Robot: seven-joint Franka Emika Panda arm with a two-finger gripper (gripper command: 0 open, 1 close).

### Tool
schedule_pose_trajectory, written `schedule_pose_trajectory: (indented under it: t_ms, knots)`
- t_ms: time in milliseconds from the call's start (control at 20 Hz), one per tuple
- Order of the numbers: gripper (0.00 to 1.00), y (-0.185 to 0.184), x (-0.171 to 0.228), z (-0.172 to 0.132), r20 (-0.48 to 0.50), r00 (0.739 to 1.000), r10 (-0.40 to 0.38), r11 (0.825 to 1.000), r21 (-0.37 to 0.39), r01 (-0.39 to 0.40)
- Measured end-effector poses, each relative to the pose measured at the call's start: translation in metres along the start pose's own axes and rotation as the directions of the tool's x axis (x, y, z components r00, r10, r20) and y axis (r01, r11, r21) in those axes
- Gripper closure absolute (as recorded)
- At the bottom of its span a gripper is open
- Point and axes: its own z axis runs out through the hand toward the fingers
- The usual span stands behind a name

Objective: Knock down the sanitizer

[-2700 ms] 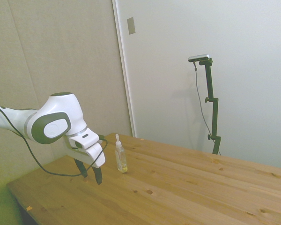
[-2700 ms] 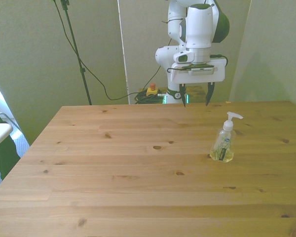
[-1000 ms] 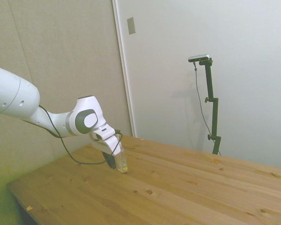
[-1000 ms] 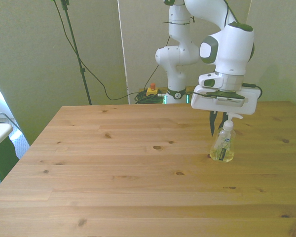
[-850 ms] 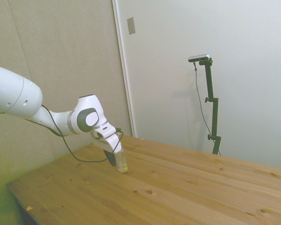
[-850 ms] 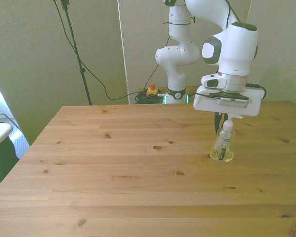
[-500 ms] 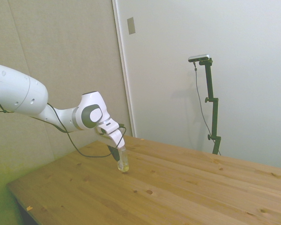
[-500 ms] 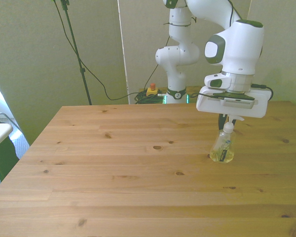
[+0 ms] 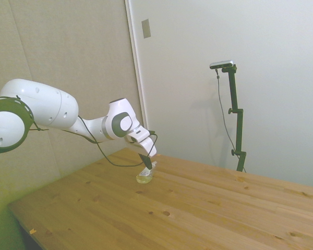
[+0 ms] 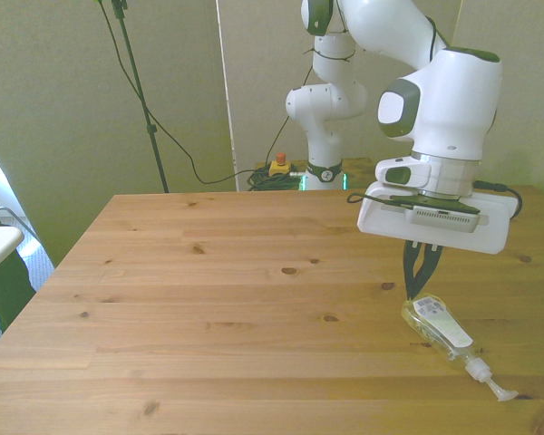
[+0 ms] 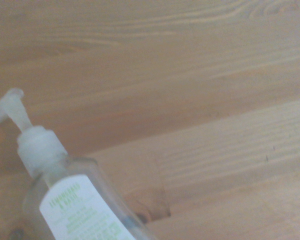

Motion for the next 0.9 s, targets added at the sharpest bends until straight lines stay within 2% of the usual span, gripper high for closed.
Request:
schedule_pose_trajectory:
  t_ms: [200, 400, 450, 750, 900]
  knots:
    - [1.00, -0.013, -0.003, -0.001, -0.001, 1.000, -0.004, 1.000, 0.014, 0.004]
    - [1.00, -0.009, -0.018, -0.005, 0.014, 1.000, -0.023, 1.000, -0.001, 0.023]
    - [0.00, -0.005, -0.022, -0.008, 0.018, 0.999, -0.029, 1.000, -0.007, 0.029]
    - [0.00, 0.033, -0.051, -0.042, 0.037, 0.997, -0.063, 0.998, -0.021, 0.064]
    - [0.00, 0.052, -0.062, -0.050, 0.046, 0.996, -0.074, 0.997, -0.033, 0.076]
